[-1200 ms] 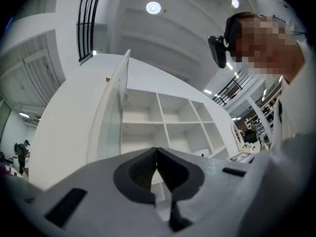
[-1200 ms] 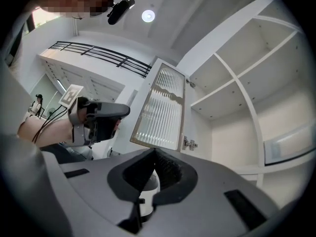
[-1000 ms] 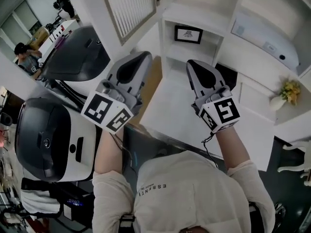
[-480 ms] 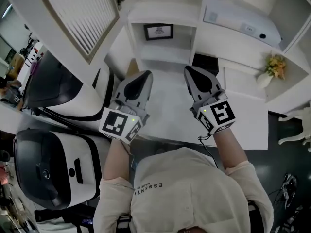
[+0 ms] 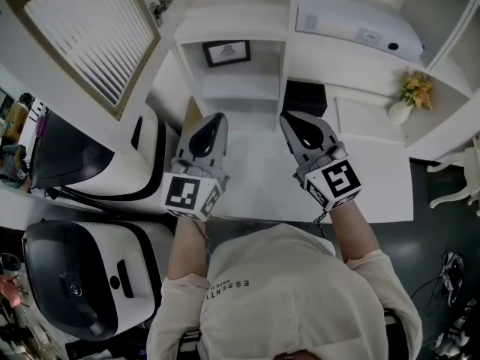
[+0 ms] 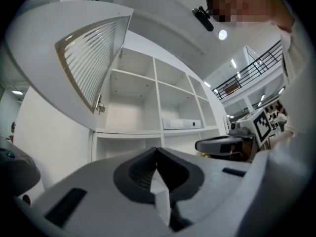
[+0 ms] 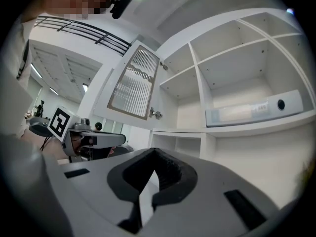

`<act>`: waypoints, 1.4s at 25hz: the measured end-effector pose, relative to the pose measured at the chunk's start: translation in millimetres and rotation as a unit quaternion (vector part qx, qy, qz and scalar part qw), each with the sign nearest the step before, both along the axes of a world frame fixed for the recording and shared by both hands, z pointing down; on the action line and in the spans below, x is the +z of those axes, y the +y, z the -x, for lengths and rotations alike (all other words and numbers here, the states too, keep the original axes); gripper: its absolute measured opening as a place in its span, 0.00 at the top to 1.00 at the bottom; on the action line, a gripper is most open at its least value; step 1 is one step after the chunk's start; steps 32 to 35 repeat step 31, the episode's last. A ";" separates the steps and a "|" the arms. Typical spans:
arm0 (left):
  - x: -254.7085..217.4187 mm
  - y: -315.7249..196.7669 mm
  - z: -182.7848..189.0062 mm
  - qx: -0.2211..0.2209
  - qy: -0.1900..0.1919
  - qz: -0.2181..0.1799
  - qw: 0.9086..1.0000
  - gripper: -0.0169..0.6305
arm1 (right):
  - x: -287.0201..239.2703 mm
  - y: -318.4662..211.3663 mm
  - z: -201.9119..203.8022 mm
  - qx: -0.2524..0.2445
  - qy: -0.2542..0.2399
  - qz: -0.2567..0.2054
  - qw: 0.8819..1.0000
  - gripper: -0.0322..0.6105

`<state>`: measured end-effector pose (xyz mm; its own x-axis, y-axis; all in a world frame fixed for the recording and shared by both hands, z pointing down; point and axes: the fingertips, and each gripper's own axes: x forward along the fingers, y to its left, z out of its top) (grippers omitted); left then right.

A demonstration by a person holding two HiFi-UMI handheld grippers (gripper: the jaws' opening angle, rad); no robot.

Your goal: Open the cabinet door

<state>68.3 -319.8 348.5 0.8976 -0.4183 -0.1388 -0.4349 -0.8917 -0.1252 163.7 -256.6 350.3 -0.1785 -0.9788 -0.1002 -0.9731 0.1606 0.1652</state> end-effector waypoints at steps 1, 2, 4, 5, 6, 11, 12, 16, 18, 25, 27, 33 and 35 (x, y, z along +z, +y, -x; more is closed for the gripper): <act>0.7 0.0 -1.3 0.003 -0.002 0.001 1.000 0.97 | 1.4 0.0 -2.0 0.001 0.000 0.000 1.000 0.93; 1.2 0.0 -2.6 0.005 -0.005 0.001 1.000 0.97 | 2.8 -0.3 -3.8 0.001 0.001 0.000 1.000 0.93; 1.9 -0.8 -5.6 0.006 -0.013 -0.002 1.000 0.97 | 6.3 -1.8 -6.8 0.001 0.003 0.003 1.000 0.93; 2.4 -1.3 -7.3 0.006 -0.020 -0.005 1.000 0.97 | 8.3 -3.1 -8.0 0.001 0.004 0.005 1.000 0.93; 3.2 -1.7 -9.2 0.008 -0.026 -0.008 1.000 0.97 | 10.0 -4.6 -8.7 0.002 0.005 0.007 1.000 0.93; 13.4 -4.2 -17.1 0.023 -0.040 0.006 0.999 0.97 | 17.1 -12.6 -13.8 0.010 0.013 0.022 1.000 0.93; 16.1 -5.4 -17.6 0.022 -0.041 0.010 0.999 0.97 | 18.2 -13.9 -14.9 0.013 0.014 0.024 1.000 0.93; 25.1 -8.5 -19.5 0.017 -0.056 0.012 0.998 0.97 | 23.4 -17.3 -19.1 0.016 0.006 0.029 0.999 0.93; 25.5 -10.2 -20.7 0.015 -0.056 0.014 0.998 0.97 | 25.1 -18.4 -21.7 0.016 -0.001 0.029 0.999 0.93; 23.6 -15.3 -17.3 0.004 -0.041 0.026 0.999 0.97 | 24.2 -18.6 -20.5 0.013 -0.003 0.018 1.000 0.93; 24.7 -15.1 -16.5 0.000 -0.046 0.024 0.999 0.97 | 25.0 -19.9 -21.5 0.014 -0.008 0.019 1.000 0.93; 26.9 -17.0 -14.5 -0.013 -0.055 0.022 0.998 0.97 | 26.1 -21.5 -21.1 0.013 -0.013 0.019 1.000 0.93; 26.9 -17.0 -14.5 -0.013 -0.055 0.022 0.998 0.97 | 26.1 -21.5 -21.1 0.013 -0.013 0.019 1.000 0.93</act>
